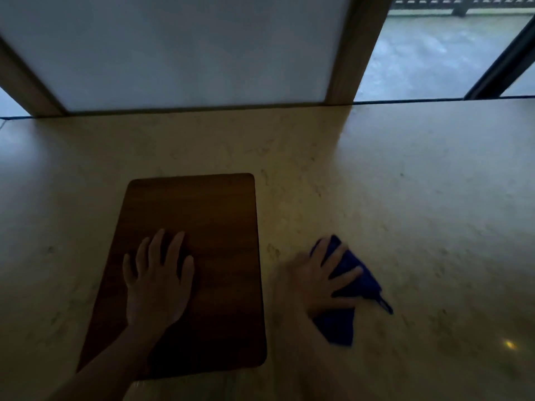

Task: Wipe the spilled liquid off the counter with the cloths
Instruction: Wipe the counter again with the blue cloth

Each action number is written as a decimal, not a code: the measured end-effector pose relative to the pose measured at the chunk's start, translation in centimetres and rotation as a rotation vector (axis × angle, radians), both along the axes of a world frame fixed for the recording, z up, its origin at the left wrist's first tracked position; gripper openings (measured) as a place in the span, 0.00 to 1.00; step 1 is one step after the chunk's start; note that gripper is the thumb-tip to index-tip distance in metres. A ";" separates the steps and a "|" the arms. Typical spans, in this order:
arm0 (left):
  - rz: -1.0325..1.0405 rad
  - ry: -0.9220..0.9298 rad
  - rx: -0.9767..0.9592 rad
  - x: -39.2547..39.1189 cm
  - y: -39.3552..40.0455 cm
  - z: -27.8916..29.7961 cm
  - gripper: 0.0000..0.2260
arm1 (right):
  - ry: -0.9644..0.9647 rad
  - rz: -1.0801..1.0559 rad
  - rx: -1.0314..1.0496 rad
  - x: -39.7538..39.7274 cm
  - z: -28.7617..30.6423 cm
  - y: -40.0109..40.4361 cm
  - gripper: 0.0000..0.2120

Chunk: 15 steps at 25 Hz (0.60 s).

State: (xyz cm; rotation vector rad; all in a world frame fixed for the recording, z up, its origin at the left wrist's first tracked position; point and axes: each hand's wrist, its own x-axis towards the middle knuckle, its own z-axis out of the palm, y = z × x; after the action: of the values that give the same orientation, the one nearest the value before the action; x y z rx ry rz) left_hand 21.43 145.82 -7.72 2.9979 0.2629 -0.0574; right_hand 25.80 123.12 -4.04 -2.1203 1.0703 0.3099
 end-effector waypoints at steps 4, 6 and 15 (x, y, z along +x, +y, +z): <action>0.025 0.030 0.060 -0.1 0.0 -0.3 0.27 | -0.047 0.219 -0.353 16.1 -1.8 -0.7 0.26; 0.036 0.024 0.070 0.1 0.2 -0.6 0.27 | -0.068 0.391 -0.395 22.9 -2.6 -1.4 0.26; 0.027 0.051 0.065 0.1 0.1 0.4 0.26 | -0.352 1.171 -0.551 24.6 -2.8 -3.4 0.24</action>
State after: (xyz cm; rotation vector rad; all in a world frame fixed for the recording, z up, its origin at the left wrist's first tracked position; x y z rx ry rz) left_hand 21.55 145.91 -7.36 3.0595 0.3168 -0.1248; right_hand 50.41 119.74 -6.89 -2.9484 -0.4495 0.1535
